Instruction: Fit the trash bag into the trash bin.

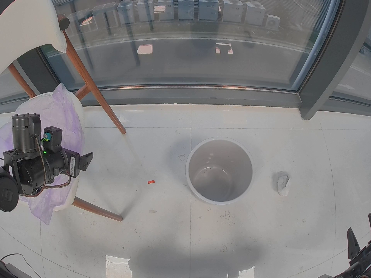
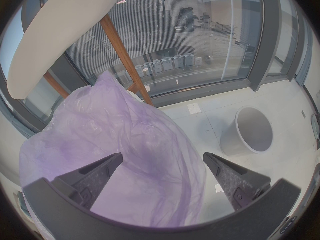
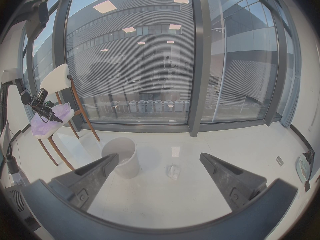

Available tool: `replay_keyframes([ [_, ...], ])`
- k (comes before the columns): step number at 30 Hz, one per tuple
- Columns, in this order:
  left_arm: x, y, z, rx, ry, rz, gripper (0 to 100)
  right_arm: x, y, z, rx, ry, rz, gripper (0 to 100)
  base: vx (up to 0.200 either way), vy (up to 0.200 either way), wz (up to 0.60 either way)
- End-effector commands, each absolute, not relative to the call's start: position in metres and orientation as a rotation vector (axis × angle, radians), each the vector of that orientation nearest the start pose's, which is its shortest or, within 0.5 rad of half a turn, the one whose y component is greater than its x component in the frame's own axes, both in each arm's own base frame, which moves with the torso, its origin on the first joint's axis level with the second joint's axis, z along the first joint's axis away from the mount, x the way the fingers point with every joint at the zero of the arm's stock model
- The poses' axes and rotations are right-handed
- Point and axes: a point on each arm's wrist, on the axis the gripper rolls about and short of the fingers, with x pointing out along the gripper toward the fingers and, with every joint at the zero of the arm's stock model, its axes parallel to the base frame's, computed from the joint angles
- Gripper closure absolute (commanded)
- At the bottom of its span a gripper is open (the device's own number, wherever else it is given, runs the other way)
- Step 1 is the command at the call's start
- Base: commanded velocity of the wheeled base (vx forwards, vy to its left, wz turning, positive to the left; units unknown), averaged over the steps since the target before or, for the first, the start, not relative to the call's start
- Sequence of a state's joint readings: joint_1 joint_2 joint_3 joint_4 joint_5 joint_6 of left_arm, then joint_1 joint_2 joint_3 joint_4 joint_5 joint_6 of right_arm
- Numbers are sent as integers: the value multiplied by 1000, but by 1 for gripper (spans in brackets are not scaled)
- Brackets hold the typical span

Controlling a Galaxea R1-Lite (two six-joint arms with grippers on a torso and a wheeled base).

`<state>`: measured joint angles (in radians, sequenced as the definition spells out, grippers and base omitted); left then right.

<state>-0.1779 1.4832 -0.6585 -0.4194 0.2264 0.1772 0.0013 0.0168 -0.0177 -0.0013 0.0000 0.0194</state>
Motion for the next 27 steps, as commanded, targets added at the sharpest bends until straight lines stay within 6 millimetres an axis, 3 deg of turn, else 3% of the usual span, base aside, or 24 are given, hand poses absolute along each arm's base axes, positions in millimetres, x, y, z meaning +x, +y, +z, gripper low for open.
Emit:
replay_keyframes([
  [1,239,-32,179,257,414,35,100,-21,0,76,20,17,1,0,0,0,0],
  [9,236,-23,178,249,420,67,100,-21,0,76,18,17,1,0,0,0,0],
  [18,201,-4,214,185,252,54,100,-21,0,76,18,15,1,0,0,0,0],
  [23,172,6,250,128,64,-92,100,-22,0,76,17,14,6,0,0,0,0],
  [27,165,-5,254,-149,67,-291,100,-22,0,76,11,14,8,0,0,0,0],
])
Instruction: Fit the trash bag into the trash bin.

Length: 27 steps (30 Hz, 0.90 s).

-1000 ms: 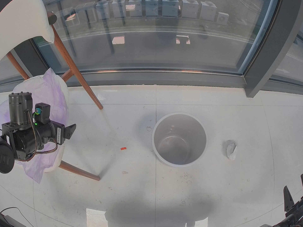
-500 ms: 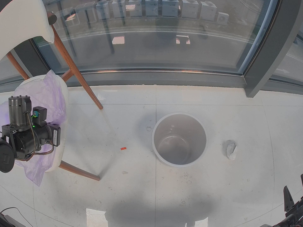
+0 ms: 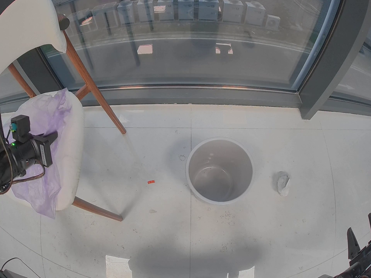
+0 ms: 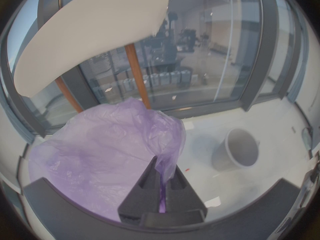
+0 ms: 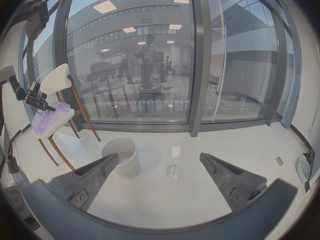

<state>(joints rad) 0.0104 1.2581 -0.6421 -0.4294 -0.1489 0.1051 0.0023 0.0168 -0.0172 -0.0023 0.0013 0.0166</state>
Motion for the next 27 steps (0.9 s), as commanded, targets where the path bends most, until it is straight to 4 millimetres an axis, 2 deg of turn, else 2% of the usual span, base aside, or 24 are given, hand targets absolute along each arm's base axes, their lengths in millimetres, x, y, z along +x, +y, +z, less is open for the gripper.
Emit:
replay_keyframes([
  [1,164,-6,255,-171,67,-309,100,-21,0,76,11,15,8,0,0,0,0],
  [2,159,-14,260,-282,72,-397,100,-21,0,76,11,17,8,0,0,0,0],
  [5,153,-30,276,-446,87,-563,100,-21,0,76,11,15,8,0,0,0,0],
  [9,148,-52,293,-527,114,-760,100,-21,0,76,14,15,11,0,0,0,0],
  [11,147,-58,297,-523,115,-807,100,-21,0,76,14,17,12,0,0,0,0],
  [14,160,-70,300,-521,144,-857,100,-21,0,76,12,17,11,0,0,0,0],
  [15,171,-77,300,-519,167,-874,100,-21,0,76,11,18,11,0,0,0,0],
  [19,194,-94,296,-478,197,-903,100,-21,0,76,11,18,12,0,0,0,0],
  [23,226,-125,289,-405,196,-967,100,-21,0,76,12,23,12,0,0,0,0],
  [27,241,-154,291,-405,169,-1039,100,-21,0,76,12,22,12,0,0,0,0],
])
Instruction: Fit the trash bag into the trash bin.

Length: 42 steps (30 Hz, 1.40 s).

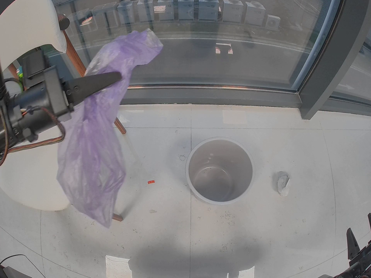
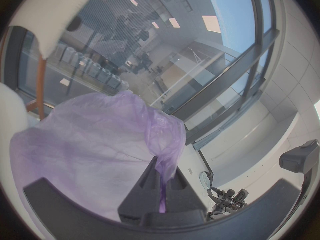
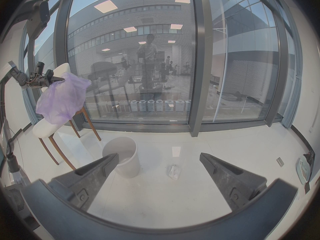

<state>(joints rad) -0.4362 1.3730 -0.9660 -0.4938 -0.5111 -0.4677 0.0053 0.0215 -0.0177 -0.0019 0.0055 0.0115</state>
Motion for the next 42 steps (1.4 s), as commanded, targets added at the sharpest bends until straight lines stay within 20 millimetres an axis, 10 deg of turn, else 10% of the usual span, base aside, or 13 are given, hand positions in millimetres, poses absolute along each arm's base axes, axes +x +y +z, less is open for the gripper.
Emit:
replay_keyframes([
  [1,245,-162,289,-406,176,-1050,100,-21,0,76,12,22,12,0,0,0,0],
  [10,259,-210,279,-514,296,-1129,100,-21,0,76,12,17,11,0,0,0,0],
  [42,328,-248,181,-341,329,-999,100,-22,0,76,12,15,8,0,0,0,0],
])
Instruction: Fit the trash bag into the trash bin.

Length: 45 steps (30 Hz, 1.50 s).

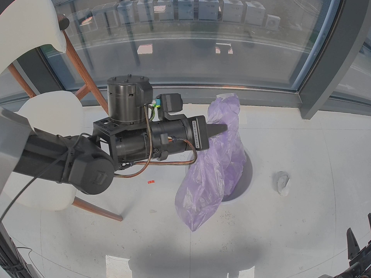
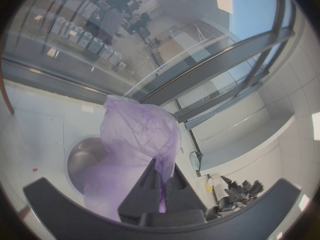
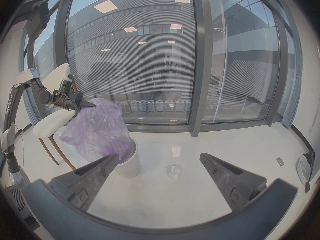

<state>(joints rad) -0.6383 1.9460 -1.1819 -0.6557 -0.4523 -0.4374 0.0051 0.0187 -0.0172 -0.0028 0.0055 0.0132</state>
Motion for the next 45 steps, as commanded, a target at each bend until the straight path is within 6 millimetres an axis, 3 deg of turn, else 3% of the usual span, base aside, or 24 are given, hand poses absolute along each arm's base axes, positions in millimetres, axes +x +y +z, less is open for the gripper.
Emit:
replay_keyframes([
  [1,331,-248,182,-338,318,-983,100,-22,0,76,11,15,8,0,0,0,0],
  [5,342,-256,189,-334,269,-856,100,-22,0,76,11,15,8,0,0,0,0],
  [10,341,-257,194,-319,316,-777,100,-22,0,76,11,14,9,0,0,0,0],
  [19,342,-258,199,-337,326,-771,100,-22,0,76,11,15,5,0,111,-111,0],
  [26,336,-265,195,-331,334,-784,100,-22,0,76,11,15,5,0,200,-200,0],
  [38,324,-257,183,-327,299,-664,100,-22,0,77,15,11,-14,0,150,0,0],
  [39,321,-254,181,-324,300,-653,100,-22,0,80,11,-12,-14,0,0,0,0],
  [42,306,-244,175,-311,320,-649,100,-33,0,152,21,-236,30,0,0,0,0],
  [44,292,-240,175,-307,328,-661,100,8,1,172,39,-44,116,0,0,0,0],
  [45,289,-240,174,-305,332,-666,100,14,2,177,55,-17,163,0,0,0,0],
])
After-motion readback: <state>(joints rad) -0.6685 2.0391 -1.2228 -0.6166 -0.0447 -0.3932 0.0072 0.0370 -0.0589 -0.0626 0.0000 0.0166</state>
